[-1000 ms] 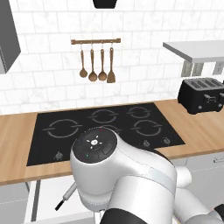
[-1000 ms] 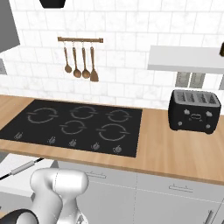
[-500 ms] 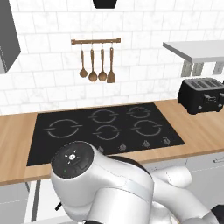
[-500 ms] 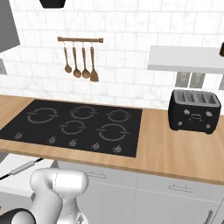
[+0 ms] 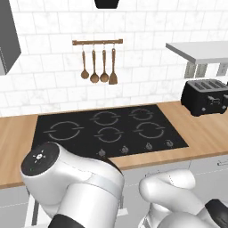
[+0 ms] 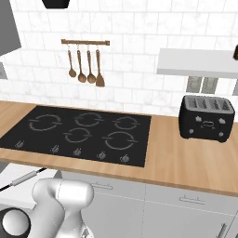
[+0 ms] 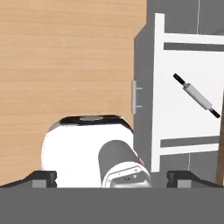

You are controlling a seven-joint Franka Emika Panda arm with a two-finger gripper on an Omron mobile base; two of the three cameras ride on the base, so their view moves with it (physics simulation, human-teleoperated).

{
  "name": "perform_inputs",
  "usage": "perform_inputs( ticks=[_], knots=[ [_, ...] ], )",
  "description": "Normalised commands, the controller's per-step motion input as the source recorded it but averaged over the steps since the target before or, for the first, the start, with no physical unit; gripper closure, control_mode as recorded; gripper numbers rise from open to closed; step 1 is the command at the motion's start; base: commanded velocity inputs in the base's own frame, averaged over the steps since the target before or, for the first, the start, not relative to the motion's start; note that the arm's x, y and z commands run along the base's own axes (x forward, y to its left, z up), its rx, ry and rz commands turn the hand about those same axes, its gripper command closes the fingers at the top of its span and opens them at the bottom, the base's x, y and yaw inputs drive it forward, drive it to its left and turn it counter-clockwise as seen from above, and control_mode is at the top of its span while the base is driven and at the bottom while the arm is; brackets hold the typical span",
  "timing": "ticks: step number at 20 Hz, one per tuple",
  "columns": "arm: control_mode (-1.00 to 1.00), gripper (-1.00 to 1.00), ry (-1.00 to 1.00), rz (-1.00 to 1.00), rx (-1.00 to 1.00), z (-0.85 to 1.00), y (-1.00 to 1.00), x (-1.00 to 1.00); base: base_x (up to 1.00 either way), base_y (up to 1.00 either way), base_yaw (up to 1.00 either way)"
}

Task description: Pick the rolling pin from the drawer and place it on the counter.

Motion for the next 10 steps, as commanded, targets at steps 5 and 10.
perform_inputs(
  ticks=[5, 10],
  knots=[
    [-1.00, -1.00, 0.07, 0.00, -0.03, -0.14, 0.02, 0.13, 0.00, 0.00, 0.00],
    [-1.00, -1.00, 0.06, -0.01, -0.03, -0.33, 0.02, 0.28, 0.00, 0.00, 0.00]
  ],
)
